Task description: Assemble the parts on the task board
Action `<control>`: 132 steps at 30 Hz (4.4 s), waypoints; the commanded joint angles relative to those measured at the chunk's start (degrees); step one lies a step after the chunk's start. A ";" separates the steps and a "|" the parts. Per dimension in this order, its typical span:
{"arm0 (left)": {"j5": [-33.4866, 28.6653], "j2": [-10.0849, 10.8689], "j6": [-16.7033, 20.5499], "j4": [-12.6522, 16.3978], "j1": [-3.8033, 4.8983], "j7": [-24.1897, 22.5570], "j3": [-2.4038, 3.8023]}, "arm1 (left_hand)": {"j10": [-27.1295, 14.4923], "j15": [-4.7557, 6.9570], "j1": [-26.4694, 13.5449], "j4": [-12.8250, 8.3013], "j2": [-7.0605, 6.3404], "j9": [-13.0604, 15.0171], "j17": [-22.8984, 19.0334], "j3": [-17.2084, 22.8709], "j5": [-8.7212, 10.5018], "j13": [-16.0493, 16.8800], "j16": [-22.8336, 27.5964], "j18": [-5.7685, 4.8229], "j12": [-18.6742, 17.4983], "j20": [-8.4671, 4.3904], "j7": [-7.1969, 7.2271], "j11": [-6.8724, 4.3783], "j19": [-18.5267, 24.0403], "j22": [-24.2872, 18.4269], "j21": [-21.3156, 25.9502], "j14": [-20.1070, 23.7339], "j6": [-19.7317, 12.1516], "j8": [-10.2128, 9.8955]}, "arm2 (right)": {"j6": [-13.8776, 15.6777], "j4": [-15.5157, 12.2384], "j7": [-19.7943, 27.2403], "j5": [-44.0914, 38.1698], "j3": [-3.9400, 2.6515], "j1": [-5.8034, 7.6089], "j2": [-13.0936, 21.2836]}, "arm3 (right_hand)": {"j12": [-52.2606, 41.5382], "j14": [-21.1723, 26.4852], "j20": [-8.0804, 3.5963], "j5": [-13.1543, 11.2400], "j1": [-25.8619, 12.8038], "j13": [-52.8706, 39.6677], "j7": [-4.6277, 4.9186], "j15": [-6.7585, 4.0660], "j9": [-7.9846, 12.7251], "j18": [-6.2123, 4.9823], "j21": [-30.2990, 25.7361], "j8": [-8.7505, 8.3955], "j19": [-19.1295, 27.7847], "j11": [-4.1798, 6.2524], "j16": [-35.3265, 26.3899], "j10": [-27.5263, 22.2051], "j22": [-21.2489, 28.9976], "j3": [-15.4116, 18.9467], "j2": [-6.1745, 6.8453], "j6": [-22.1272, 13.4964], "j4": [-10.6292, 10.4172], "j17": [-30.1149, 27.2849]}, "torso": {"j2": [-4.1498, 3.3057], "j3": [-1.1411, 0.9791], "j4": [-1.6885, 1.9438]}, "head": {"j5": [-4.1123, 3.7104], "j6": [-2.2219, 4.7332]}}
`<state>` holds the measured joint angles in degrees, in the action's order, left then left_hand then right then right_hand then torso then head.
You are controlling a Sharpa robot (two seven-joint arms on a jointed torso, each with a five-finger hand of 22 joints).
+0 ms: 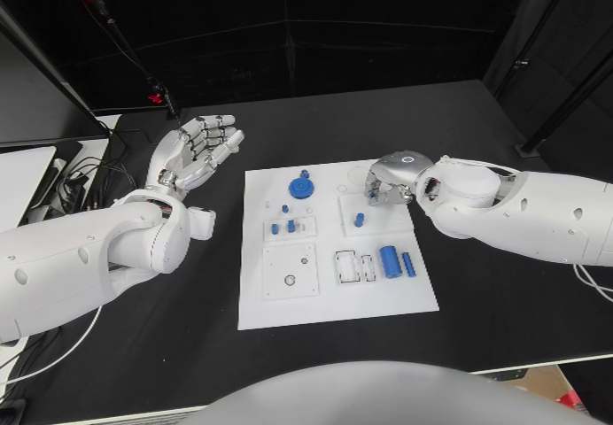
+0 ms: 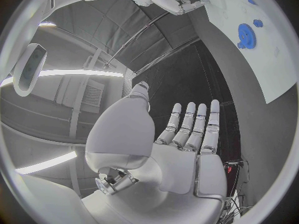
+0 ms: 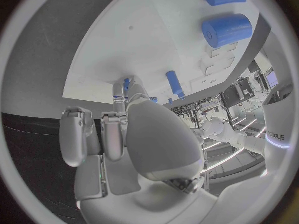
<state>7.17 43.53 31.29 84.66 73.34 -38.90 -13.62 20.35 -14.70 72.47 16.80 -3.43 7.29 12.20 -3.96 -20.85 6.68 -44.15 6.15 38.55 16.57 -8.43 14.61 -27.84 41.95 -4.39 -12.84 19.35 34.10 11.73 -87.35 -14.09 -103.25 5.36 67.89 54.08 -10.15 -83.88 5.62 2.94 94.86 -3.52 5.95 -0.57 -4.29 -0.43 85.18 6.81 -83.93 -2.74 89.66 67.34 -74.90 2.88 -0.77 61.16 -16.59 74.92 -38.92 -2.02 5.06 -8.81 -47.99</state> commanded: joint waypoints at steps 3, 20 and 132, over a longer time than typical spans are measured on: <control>-0.11 0.10 -0.53 0.08 0.09 -8.63 0.05 | -0.47 0.21 -0.03 0.09 0.56 -0.09 -0.08 0.37 0.02 -0.09 -0.34 -0.52 0.31 -0.04 -8.45 0.12 -0.45 -0.07 -0.22 -0.15 -0.44 0.32 | -1.29 -0.48 -0.61 -2.40 0.17 -0.25 -0.02 | 0.28 -5.78 -0.49 -0.25 0.37 -0.02 0.23 -0.49 -0.12 -1.02 -0.32 0.52 -2.77 0.02 -0.42 1.99 -12.67 -0.57 -0.05 1.79 -0.05 13.45 | -0.02 0.01 0.05 | 0.14 -0.13; -0.11 0.19 -0.55 -0.21 0.09 -8.38 0.05 | -0.65 0.26 0.03 0.06 1.21 -0.24 -0.52 0.46 -0.25 -0.29 -0.95 -0.48 0.90 -0.04 -8.45 0.11 -0.53 -0.17 -0.27 -0.39 -0.69 0.91 | 0.26 -1.65 -2.18 -4.74 0.17 -0.46 0.12 | 2.45 -5.83 -0.15 -0.24 2.10 0.08 0.55 -0.09 -0.20 -0.82 0.30 0.88 -3.22 -0.35 -0.30 4.98 -12.99 -1.83 0.38 4.40 0.09 13.70 | 0.03 -0.01 0.03 | 0.06 -0.37; -0.12 -0.09 -0.89 -0.98 -0.06 -8.10 0.05 | -0.82 0.28 0.12 0.04 1.67 -0.39 -1.00 0.43 -0.57 -0.50 -1.39 -0.46 1.44 -0.04 -8.45 0.11 -0.57 -0.27 -0.30 -0.40 -0.91 1.44 | 16.26 -14.10 9.86 7.80 0.15 -6.35 -3.19 | 6.37 -5.94 0.04 -0.09 4.14 0.07 1.03 0.08 0.10 -0.83 0.31 -0.21 -3.30 -0.69 -0.06 6.32 -13.05 -5.19 0.49 5.64 0.31 14.20 | 0.07 0.01 0.00 | 3.55 -2.01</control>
<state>7.09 43.39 30.87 83.67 73.21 -38.91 -13.62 19.95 -14.49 72.55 16.96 -2.45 6.98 11.25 -3.81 -21.06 6.27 -45.36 6.16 39.70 16.37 -8.43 14.61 -28.04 41.75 -4.39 -13.05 18.95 35.27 29.11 -101.55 -5.33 -94.83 5.55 61.61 51.14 -4.10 -84.05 5.63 2.81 98.41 -3.36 6.63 -0.73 -4.21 -0.43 85.59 6.91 -83.94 -3.51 89.32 73.39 -74.90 -2.04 -0.39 66.74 -16.27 74.93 -38.85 -1.99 5.09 -5.34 -50.02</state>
